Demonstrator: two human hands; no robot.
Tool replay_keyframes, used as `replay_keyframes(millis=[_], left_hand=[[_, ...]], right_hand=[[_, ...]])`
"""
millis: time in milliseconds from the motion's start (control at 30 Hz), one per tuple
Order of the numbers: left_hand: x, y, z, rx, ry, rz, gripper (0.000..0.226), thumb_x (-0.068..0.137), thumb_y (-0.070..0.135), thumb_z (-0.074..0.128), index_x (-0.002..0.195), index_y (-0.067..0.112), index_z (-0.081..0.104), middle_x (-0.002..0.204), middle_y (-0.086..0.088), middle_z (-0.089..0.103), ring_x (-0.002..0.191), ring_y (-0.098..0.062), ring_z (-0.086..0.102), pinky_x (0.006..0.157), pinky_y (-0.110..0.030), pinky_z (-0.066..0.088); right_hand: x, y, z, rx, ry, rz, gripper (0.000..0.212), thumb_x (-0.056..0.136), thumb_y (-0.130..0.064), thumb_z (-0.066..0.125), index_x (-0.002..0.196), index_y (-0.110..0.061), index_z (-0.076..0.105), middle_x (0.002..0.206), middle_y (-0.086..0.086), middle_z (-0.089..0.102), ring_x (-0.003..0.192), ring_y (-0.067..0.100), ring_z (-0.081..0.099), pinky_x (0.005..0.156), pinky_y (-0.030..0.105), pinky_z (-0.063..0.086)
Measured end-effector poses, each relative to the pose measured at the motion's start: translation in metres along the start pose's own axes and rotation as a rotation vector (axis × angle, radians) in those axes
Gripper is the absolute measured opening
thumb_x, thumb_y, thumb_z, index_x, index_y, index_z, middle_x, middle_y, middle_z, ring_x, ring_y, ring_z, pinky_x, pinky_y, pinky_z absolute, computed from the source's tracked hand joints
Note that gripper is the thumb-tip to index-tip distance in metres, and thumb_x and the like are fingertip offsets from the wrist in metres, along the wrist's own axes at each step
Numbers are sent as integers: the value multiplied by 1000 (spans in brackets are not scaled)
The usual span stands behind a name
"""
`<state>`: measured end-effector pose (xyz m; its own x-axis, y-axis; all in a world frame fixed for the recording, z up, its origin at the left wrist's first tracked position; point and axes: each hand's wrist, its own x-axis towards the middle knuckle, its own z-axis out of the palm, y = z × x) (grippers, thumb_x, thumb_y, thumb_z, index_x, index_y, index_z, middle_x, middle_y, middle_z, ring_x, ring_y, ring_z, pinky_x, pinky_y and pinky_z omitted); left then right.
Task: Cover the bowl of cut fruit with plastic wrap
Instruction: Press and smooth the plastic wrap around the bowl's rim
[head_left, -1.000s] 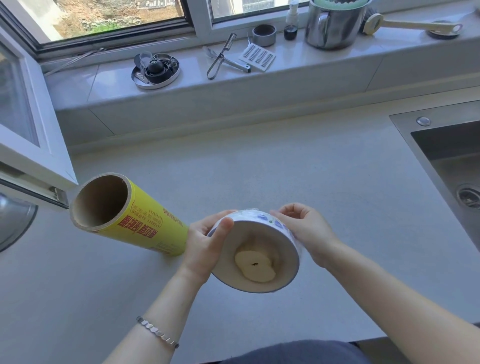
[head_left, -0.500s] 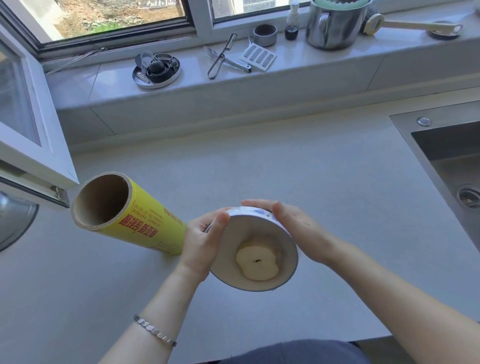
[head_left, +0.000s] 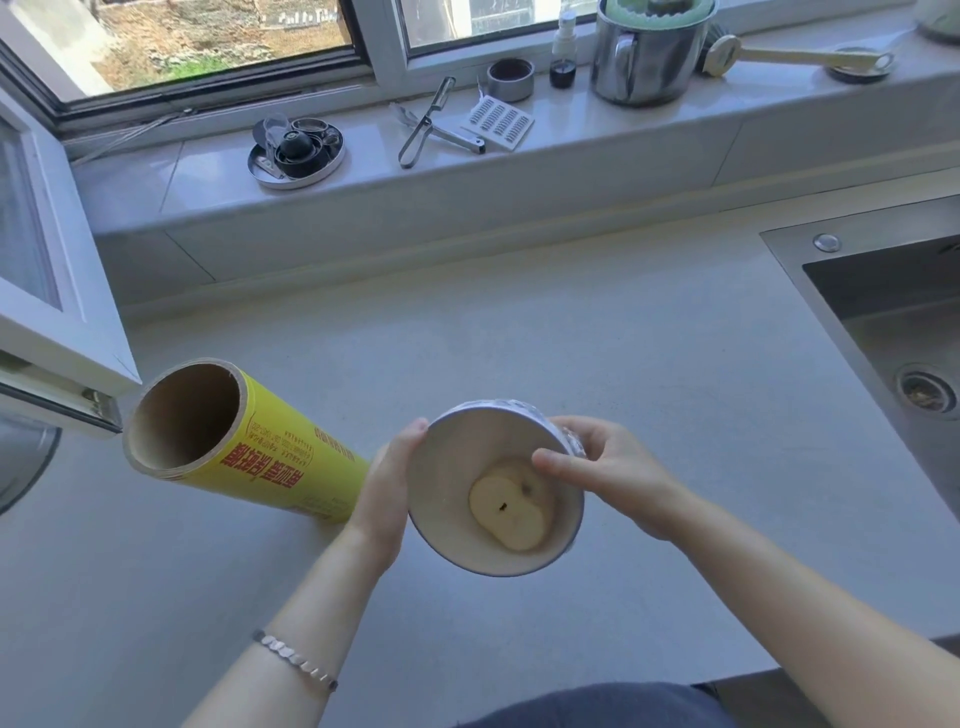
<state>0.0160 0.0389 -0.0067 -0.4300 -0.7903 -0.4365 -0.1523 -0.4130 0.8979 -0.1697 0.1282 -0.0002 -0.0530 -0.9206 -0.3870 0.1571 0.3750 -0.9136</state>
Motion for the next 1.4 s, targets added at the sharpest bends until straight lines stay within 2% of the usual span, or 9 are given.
replay_keyframes(millis=[133, 233, 367, 433, 567, 733, 833, 1000, 1400], left_hand=[[6, 22, -1, 289, -197, 78, 43, 72, 51, 49, 91, 20, 71, 98, -3, 71, 90, -11, 64, 78, -22, 49], [7, 25, 5, 438, -234, 111, 55, 62, 64, 50, 87, 20, 71, 97, -5, 72, 88, -13, 64, 81, -30, 48], [3, 18, 6, 351, -146, 157, 73, 63, 64, 50, 81, -5, 64, 80, -8, 56, 75, -15, 51, 70, -32, 37], [0, 13, 8, 300, -93, 160, 58, 68, 58, 55, 71, 2, 67, 72, -5, 56, 69, -12, 51, 65, -28, 38], [-7, 9, 11, 313, -102, 173, 21, 66, 52, 59, 67, 36, 73, 70, 21, 72, 69, 5, 63, 66, -11, 48], [-11, 6, 12, 362, -123, 189, 29, 61, 58, 56, 72, 38, 72, 77, 21, 73, 77, 2, 65, 72, -14, 49], [-12, 4, 11, 392, -124, 191, 26, 60, 58, 57, 73, 42, 71, 78, 23, 73, 79, 1, 65, 76, -18, 50], [-16, 3, 9, 385, -138, 193, 21, 58, 57, 57, 71, 46, 70, 75, 26, 71, 76, 5, 64, 74, -15, 50], [-17, 2, 12, 443, -232, 185, 35, 61, 56, 56, 81, 30, 71, 78, 11, 72, 75, -4, 63, 72, -18, 48]], right_hand=[[3, 1, 2, -82, -11, 51, 42, 63, -30, 73, 103, -19, 67, 93, 1, 72, 85, 11, 68, 79, 25, 55], [4, -3, 6, -121, -59, 63, 47, 62, -32, 73, 105, -16, 66, 94, 1, 72, 87, 11, 67, 82, 27, 54], [6, -13, 1, -147, -41, 105, 49, 65, -49, 72, 100, -14, 66, 85, -3, 68, 76, 5, 64, 72, 16, 51], [7, -18, -5, -105, -21, 172, 52, 68, -54, 61, 92, -8, 67, 81, 0, 65, 71, 6, 62, 74, 19, 52], [11, -26, -13, -165, -100, 347, 27, 82, -36, 62, 82, -10, 66, 82, 2, 66, 80, 10, 63, 73, 21, 52], [18, -34, -17, -124, -163, 505, 15, 80, -20, 67, 88, -8, 66, 85, 5, 66, 76, 13, 61, 74, 21, 54], [22, -39, -17, 75, -121, 548, 7, 83, -6, 62, 90, -7, 63, 76, 6, 66, 59, 9, 63, 60, 17, 56], [21, -36, -17, 341, -200, 593, 15, 89, -2, 48, 98, 1, 61, 82, 15, 66, 60, 13, 63, 57, 19, 56], [28, -52, -21, -253, -478, 693, 14, 75, -20, 68, 82, -8, 65, 56, -6, 60, 53, 4, 50, 54, 13, 46]])
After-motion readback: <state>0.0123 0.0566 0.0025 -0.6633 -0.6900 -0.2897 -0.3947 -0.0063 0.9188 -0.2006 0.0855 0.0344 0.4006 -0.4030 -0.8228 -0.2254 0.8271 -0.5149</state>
